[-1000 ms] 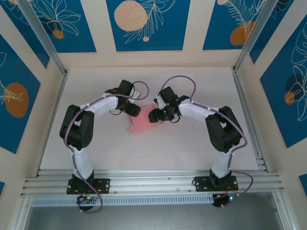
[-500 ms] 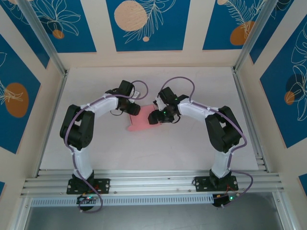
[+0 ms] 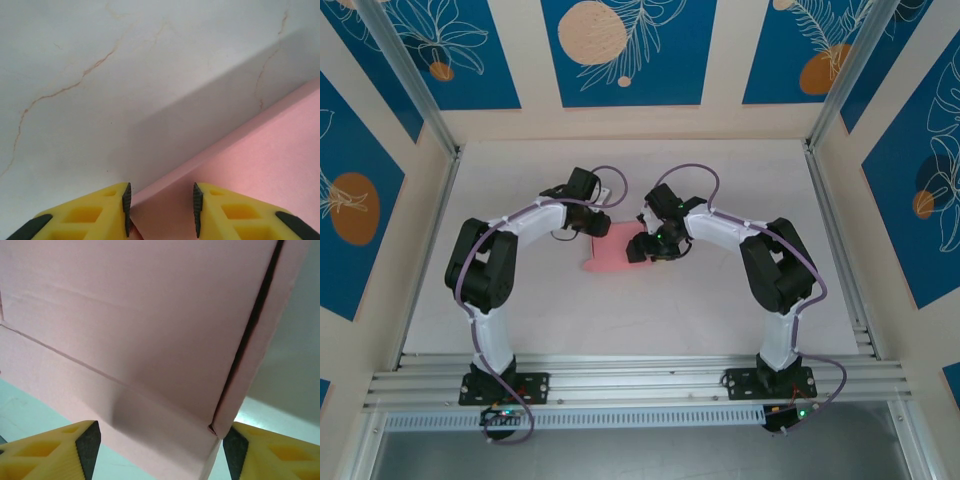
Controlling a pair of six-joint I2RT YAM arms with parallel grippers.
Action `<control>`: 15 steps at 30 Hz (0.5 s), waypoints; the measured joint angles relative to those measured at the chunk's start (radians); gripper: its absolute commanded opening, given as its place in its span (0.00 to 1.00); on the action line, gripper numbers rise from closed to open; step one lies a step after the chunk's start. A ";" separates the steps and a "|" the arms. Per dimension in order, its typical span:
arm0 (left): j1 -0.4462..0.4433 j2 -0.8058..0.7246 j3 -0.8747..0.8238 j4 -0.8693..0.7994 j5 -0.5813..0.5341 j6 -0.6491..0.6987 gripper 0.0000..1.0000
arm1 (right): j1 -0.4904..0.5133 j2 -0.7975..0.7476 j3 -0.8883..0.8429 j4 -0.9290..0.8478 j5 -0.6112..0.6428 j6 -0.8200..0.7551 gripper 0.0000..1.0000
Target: Fold the paper box
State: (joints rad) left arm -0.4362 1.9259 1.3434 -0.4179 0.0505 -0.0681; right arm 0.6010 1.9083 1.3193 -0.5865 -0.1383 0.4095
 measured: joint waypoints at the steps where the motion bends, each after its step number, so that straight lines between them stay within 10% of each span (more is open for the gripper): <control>1: 0.000 0.000 -0.002 0.005 0.000 -0.005 0.36 | 0.001 0.000 -0.005 0.003 -0.003 0.010 0.63; 15: -0.001 0.002 -0.002 0.018 0.001 -0.013 0.34 | 0.039 -0.002 -0.041 0.042 0.030 0.089 0.57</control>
State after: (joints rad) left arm -0.4374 1.9278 1.3415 -0.4004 0.0513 -0.0814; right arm 0.6399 1.9060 1.2785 -0.5442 -0.1081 0.4984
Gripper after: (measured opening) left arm 0.345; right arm 0.570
